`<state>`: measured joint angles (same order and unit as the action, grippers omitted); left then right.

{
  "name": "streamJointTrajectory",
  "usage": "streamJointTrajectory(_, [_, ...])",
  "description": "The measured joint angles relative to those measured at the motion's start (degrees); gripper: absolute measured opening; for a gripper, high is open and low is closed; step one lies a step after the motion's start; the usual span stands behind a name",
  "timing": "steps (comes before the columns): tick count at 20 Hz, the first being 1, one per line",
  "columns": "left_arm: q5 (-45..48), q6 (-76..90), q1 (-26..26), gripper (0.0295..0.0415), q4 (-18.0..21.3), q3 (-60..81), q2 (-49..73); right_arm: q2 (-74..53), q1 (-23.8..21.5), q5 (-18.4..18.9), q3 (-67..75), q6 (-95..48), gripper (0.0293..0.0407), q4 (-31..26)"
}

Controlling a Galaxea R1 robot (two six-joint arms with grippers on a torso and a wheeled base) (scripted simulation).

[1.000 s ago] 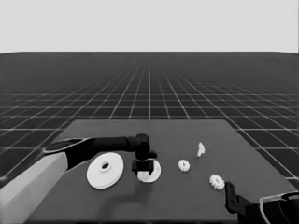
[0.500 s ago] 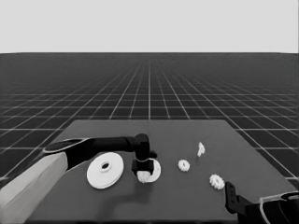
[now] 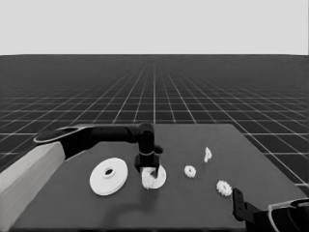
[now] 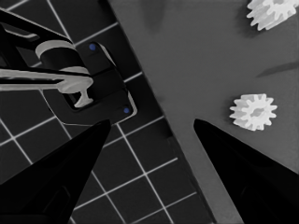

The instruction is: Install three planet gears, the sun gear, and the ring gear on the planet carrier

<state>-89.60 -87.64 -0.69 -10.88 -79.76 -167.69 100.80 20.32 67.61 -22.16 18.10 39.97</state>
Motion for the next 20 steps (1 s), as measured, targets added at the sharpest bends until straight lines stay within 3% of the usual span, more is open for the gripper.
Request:
streamJointTrajectory(1, [20.50,27.71,6.10,0.0408,-2.80,20.97,15.25,0.00,0.00,0.00,0.00,0.00,0.0385,0.00])
streamJointTrajectory(2, [33.01,56.29,12.14,0.0410,-4.50,35.18,36.58,0.00,0.00,0.00,0.00,0.00,0.0385,0.00])
streamJointTrajectory(3, [40.33,77.47,15.59,0.0402,-5.49,43.56,49.65,0.00,0.00,0.00,0.00,0.00,0.0385,0.00])
streamJointTrajectory(5, [47.20,97.26,18.66,0.0389,-6.40,51.59,61.32,0.00,0.00,0.00,0.00,0.00,0.0385,0.00])
streamJointTrajectory(10, [50.58,107.00,20.17,0.0385,-6.85,55.53,66.76,0.00,0.00,0.00,0.00,0.00,0.0385,0.00])
streamJointTrajectory(11, [50.69,107.31,20.22,0.0385,-6.87,55.65,66.92,16.95,-16.17,16.52,-11.93,27.44,0.0397,-15.97])
streamJointTrajectory(12, [50.75,107.48,20.25,0.0385,-6.87,55.72,67.02,30.04,-20.66,18.48,-27.64,40.15,0.0393,-22.88])
streamJointTrajectory(15, [50.82,107.69,20.28,0.0385,-6.88,55.80,67.12,42.54,-21.24,18.11,-52.36,46.30,0.0385,-29.04])
streamJointTrajectory(20, [50.84,107.74,20.29,0.0385,-6.89,55.82,67.14,46.01,-21.10,18.09,-60.12,46.44,0.0385,-30.55])
